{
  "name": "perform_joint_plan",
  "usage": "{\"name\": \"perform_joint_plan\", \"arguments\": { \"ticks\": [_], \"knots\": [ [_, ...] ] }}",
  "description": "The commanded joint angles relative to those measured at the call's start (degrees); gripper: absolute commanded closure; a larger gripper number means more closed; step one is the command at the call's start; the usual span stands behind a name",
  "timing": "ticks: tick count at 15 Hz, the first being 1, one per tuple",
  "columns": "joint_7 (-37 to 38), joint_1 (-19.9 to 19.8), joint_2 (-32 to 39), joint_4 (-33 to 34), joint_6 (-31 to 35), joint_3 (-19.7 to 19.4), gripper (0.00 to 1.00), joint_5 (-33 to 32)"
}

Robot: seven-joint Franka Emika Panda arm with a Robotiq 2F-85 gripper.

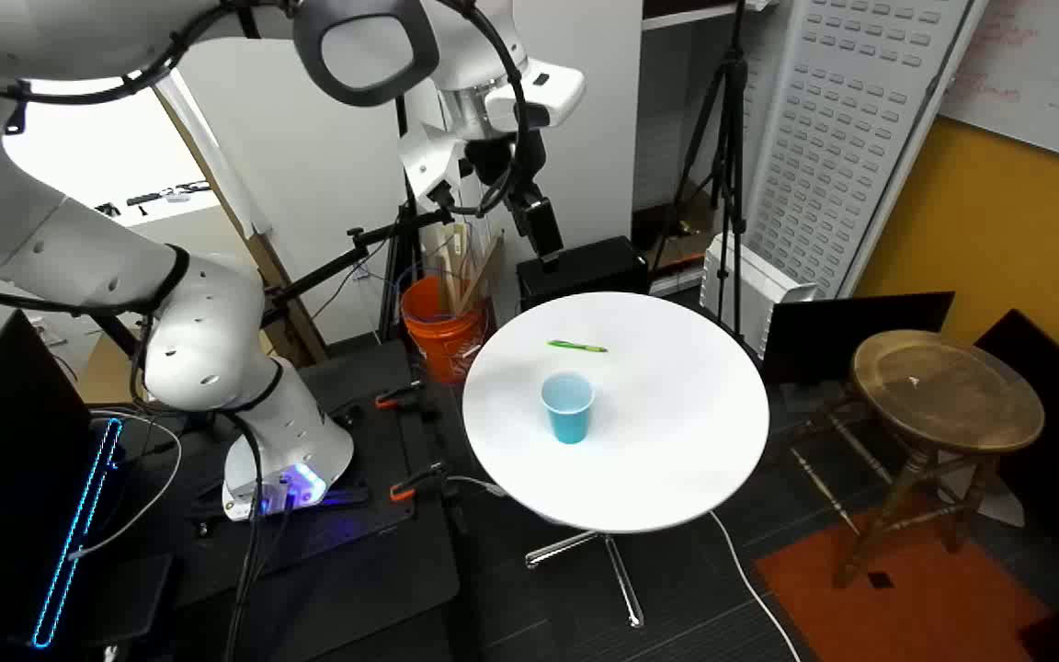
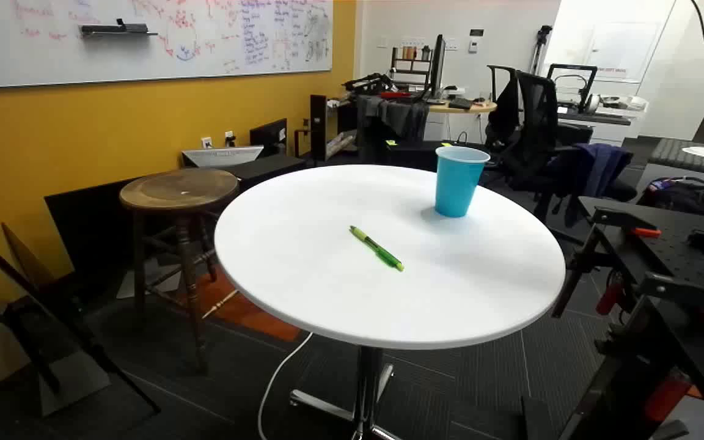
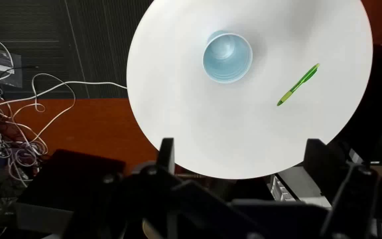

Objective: Move the blue cup backwards

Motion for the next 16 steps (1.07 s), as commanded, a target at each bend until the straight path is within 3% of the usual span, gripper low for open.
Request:
{"name": "perform_joint_plan", "arguments": {
  "ticks": [1,7,16],
  "knots": [
    [-0.27,-0.63,0.11,0.11,-0.09,0.5,0.0,0.33],
    [-0.27,-0.63,0.11,0.11,-0.09,0.5,0.0,0.33],
    [-0.59,0.22,3.09,-3.51,11.74,1.63,0.0,0.02]
  ]
}}
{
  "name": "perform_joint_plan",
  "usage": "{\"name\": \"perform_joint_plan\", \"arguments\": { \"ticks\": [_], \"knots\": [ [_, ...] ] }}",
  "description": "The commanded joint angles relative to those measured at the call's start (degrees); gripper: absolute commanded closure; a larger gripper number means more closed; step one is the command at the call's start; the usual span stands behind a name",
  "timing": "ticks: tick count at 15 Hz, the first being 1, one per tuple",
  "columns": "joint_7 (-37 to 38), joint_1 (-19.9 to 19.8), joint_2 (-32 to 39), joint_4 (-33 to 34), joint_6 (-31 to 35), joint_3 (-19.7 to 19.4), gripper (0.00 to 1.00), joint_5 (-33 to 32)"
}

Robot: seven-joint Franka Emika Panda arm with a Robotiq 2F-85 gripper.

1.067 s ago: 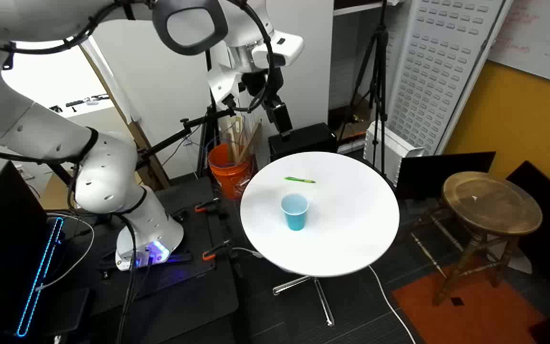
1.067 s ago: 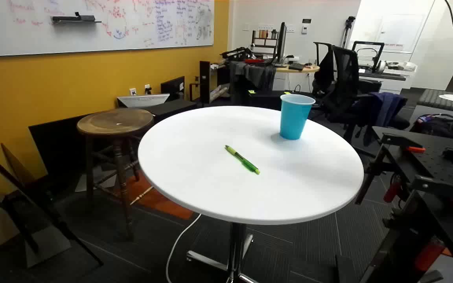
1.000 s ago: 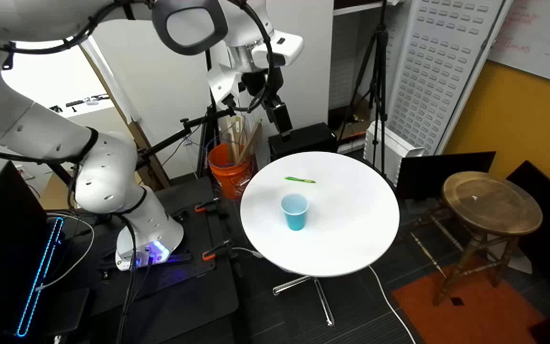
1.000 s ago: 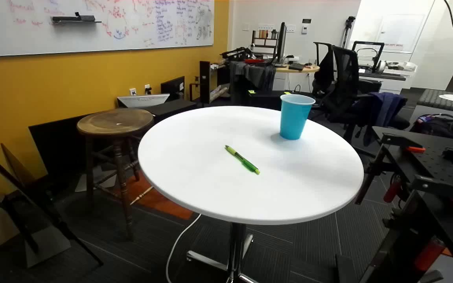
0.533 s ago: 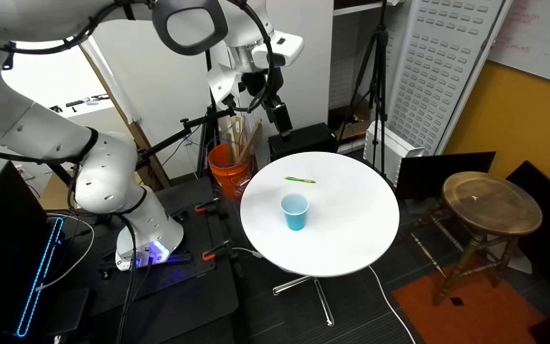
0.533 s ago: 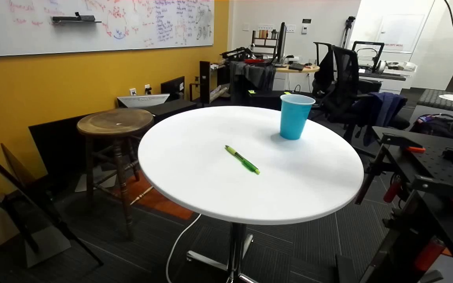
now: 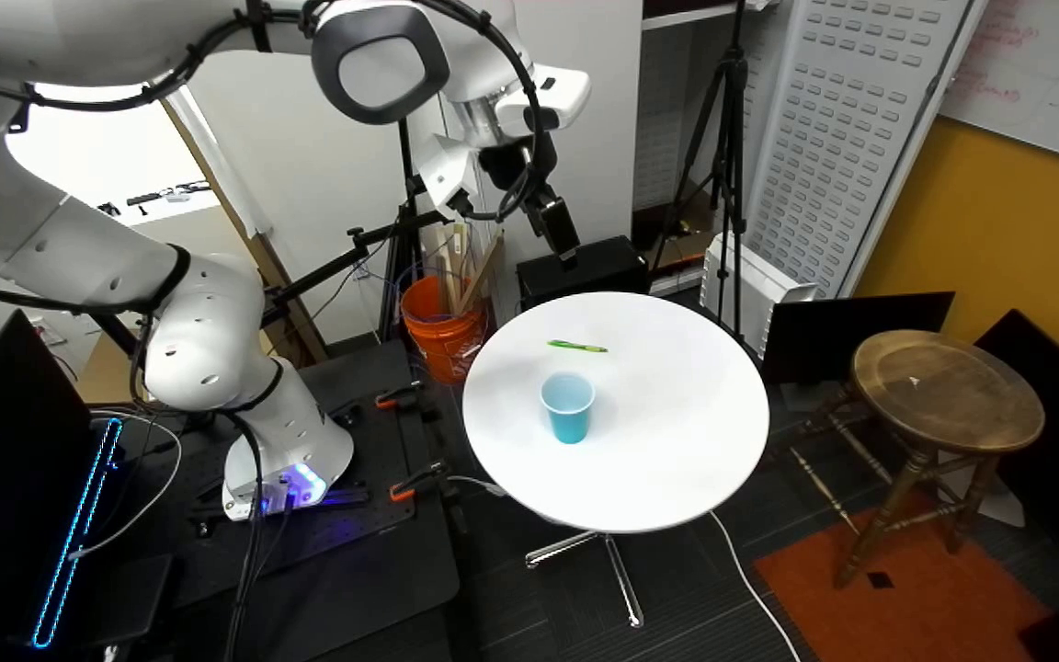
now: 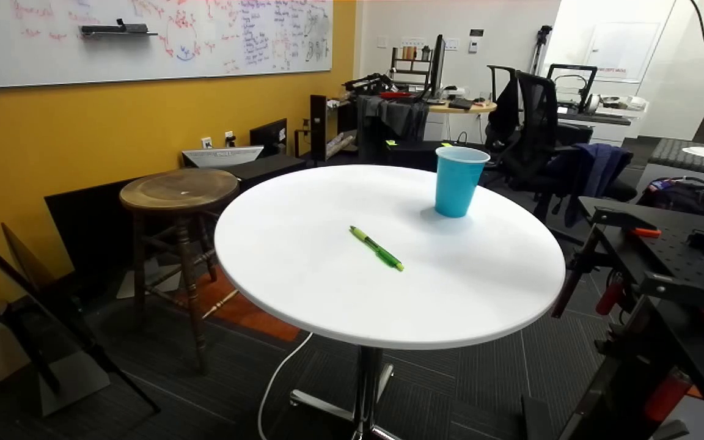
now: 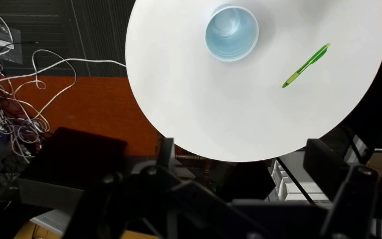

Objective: Move the blue cup backwards

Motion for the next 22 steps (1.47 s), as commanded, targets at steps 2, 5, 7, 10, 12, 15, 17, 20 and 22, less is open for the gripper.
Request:
{"name": "perform_joint_plan", "arguments": {
  "ticks": [2,5,7,10,12,15,17,20,22],
  "knots": [
    [-1.14,0.51,4.45,-1.89,6.76,0.82,0.0,0.18],
    [-1.71,0.9,8.29,-2.49,10.3,1.22,0.0,-0.21],
    [-2.1,1.04,11.25,-2.46,12.86,1.57,0.0,-0.53],
    [-1.64,1.09,15.0,-1.87,13.51,2.44,0.0,0.2],
    [-2.74,1.44,17.06,-1.48,11.68,2.8,0.0,1.08],
    [-1.98,1.3,19.34,-1.78,12.18,3.86,0.0,-0.21],
    [-1.15,0.92,18.41,-2.89,12.57,4.06,0.0,0.02],
    [-1.14,0.94,19.29,-2.88,12.57,4.33,0.0,-0.1],
    [-1.14,0.94,19.28,-2.82,12.57,4.33,0.0,-0.11]
  ]
}}
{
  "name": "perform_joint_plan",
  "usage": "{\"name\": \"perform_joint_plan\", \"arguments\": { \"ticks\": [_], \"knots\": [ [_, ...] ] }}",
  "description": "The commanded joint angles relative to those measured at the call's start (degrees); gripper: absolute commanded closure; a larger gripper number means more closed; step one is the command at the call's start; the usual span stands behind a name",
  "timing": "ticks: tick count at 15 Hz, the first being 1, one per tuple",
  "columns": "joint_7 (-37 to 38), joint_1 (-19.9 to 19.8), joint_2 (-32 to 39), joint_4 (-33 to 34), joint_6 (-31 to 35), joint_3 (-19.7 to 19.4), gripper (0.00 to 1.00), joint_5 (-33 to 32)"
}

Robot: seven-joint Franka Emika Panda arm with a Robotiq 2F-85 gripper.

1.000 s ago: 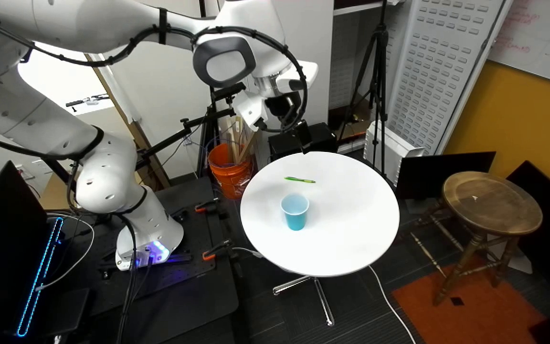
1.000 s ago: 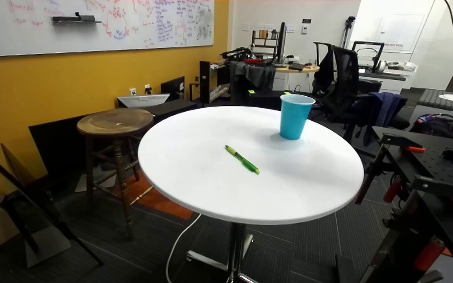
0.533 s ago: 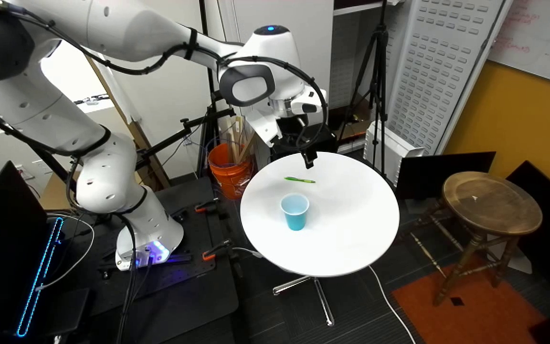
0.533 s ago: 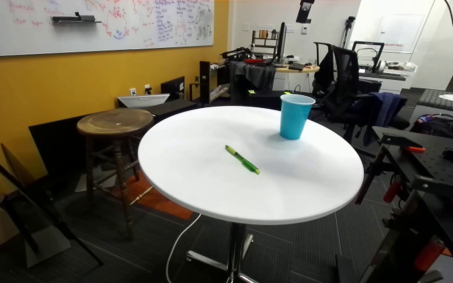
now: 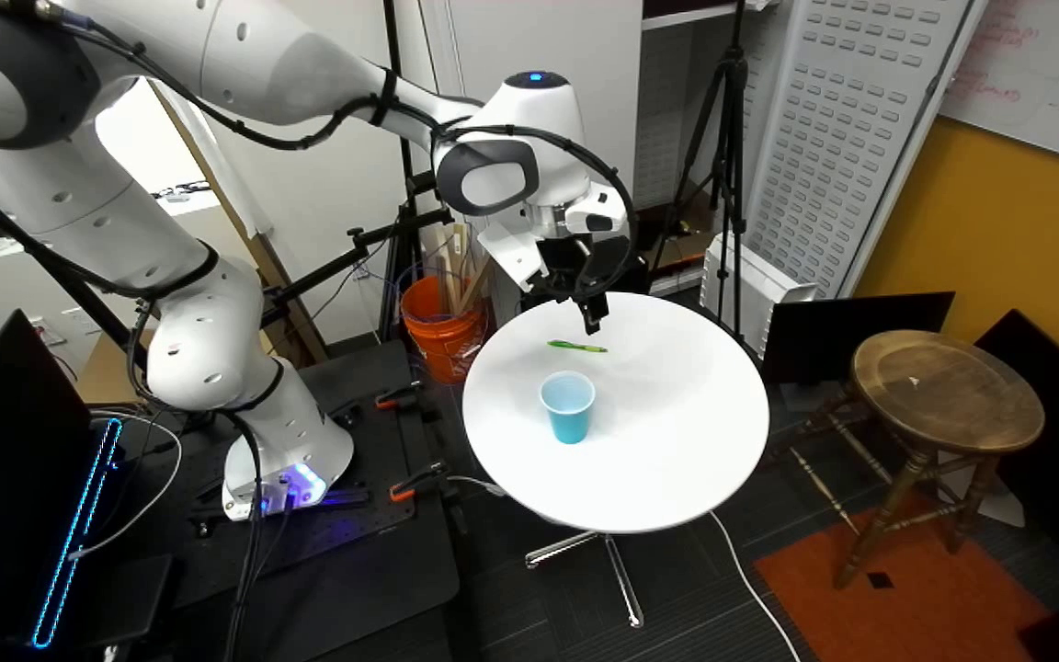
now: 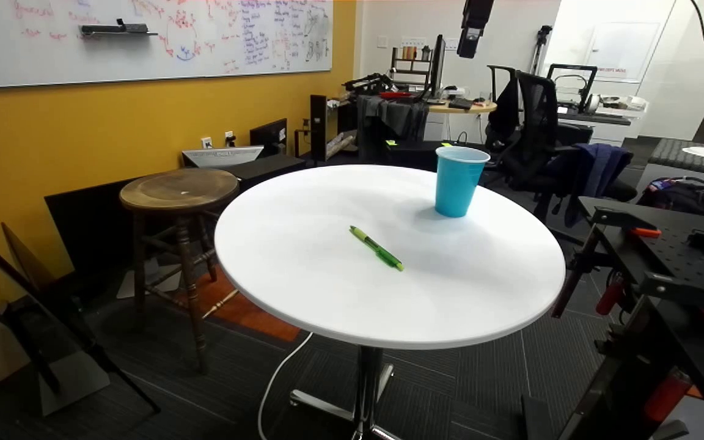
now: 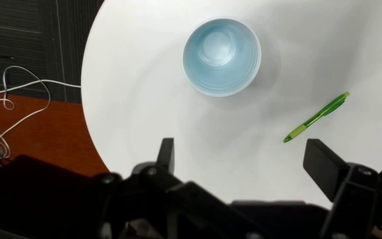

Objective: Move the blue cup backwards

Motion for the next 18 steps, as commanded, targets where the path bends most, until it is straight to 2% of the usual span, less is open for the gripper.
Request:
{"name": "perform_joint_plan", "arguments": {
  "ticks": [1,11,18],
  "knots": [
    [0.84,-0.67,-0.26,-0.56,0.14,0.66,0.0,-1.07],
    [0.22,-0.03,2.46,-6.08,6.33,1.51,0.0,-0.25],
    [0.19,0.02,10.1,-5.78,13.86,2.37,0.0,0.65]
  ]
}}
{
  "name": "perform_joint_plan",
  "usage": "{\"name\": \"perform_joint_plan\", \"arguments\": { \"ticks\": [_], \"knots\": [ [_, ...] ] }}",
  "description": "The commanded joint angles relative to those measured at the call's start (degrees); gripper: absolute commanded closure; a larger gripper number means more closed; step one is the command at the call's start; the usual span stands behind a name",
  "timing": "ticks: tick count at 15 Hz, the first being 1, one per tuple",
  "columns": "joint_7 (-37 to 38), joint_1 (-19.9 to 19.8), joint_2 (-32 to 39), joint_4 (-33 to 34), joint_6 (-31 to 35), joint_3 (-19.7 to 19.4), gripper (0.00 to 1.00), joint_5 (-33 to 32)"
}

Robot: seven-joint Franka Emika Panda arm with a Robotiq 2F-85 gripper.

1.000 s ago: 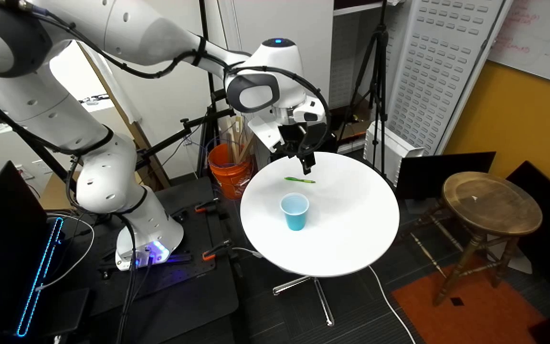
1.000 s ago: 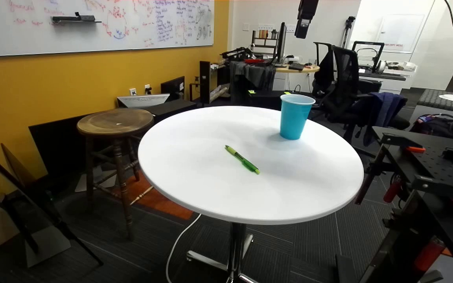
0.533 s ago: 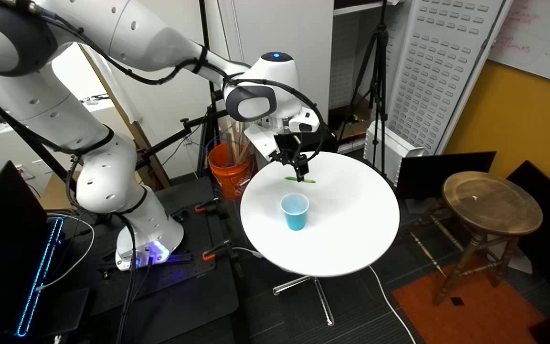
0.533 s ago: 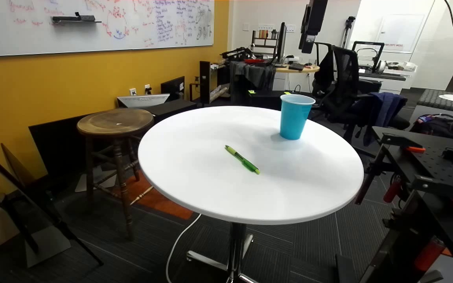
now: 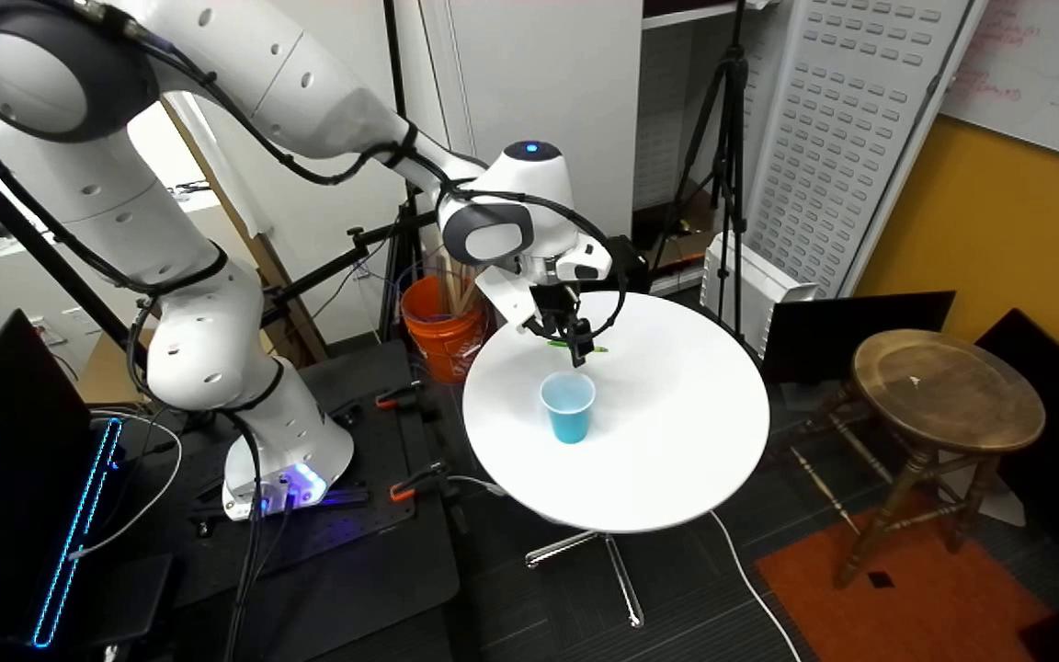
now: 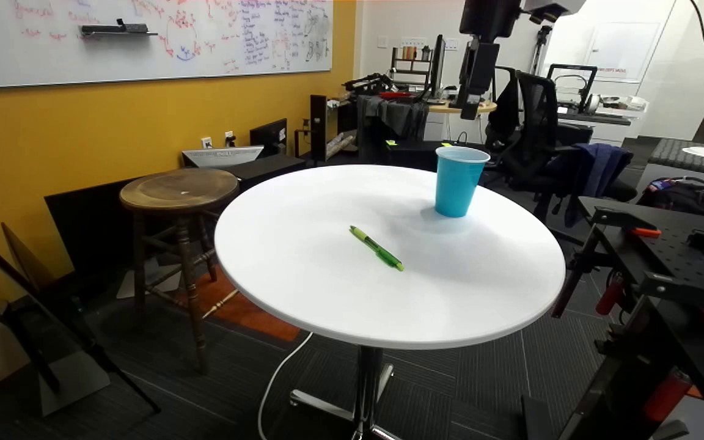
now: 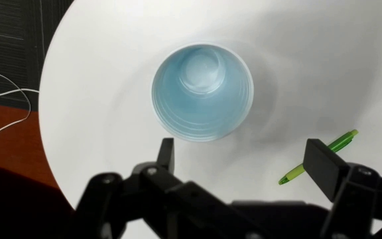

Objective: Move the blue cup backwards

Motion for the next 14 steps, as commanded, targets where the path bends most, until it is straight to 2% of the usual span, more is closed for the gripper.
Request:
{"name": "perform_joint_plan", "arguments": {
  "ticks": [1,7,14],
  "knots": [
    [0.09,-0.07,4.97,1.34,3.43,0.87,0.0,0.8],
    [-0.15,-0.43,11.48,3.76,5.48,2.28,0.0,1.12],
    [-0.26,-0.93,14.95,5.12,3.82,3.33,0.0,1.69]
  ]
}}
